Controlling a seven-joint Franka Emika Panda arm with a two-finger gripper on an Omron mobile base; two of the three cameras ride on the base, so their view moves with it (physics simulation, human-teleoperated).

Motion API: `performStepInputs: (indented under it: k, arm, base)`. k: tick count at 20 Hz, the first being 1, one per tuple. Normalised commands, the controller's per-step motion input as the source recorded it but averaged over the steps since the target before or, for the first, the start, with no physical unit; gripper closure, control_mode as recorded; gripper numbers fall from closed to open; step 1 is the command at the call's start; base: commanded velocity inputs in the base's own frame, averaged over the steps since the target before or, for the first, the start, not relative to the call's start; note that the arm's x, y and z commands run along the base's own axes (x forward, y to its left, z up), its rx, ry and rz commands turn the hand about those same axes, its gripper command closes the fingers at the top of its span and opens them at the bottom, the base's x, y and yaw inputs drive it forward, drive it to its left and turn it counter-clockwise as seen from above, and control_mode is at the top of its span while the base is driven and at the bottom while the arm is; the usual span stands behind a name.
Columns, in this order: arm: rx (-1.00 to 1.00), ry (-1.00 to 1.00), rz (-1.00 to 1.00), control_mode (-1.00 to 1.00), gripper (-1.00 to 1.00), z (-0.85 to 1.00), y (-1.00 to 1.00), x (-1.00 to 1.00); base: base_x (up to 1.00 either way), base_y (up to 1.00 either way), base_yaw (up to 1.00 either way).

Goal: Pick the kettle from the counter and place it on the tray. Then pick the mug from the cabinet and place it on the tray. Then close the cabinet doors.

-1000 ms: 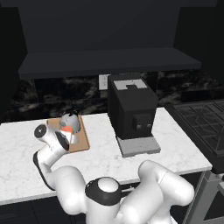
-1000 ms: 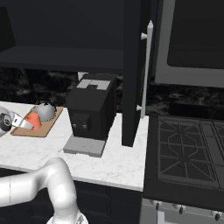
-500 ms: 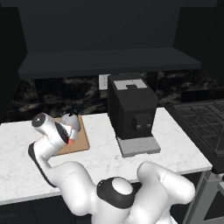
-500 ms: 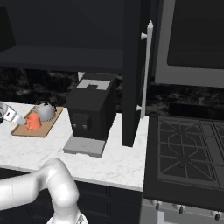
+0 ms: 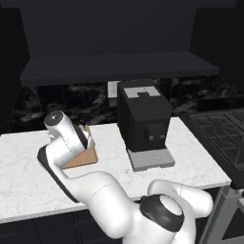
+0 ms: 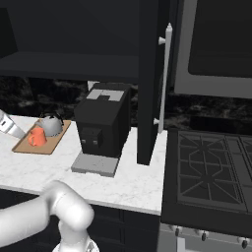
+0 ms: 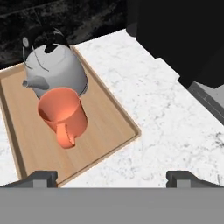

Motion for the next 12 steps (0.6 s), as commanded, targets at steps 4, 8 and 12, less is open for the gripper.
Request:
performStepInputs:
  k: [4,8,12]
  arm:
    - [0.0,0.0,0.0,-1.0,-1.0,0.49,-0.28,-0.57]
    - [0.01,0.11,0.0,-1.0,-1.0,0.43,-0.29,-0.51]
    - [0.01,0.12,0.0,-1.0,-1.0,0.39,-0.22,-0.53]
  base:
    - [0.0,0.0,0.0]
    - [0.0,0.0,0.0]
    - [0.0,0.0,0.0]
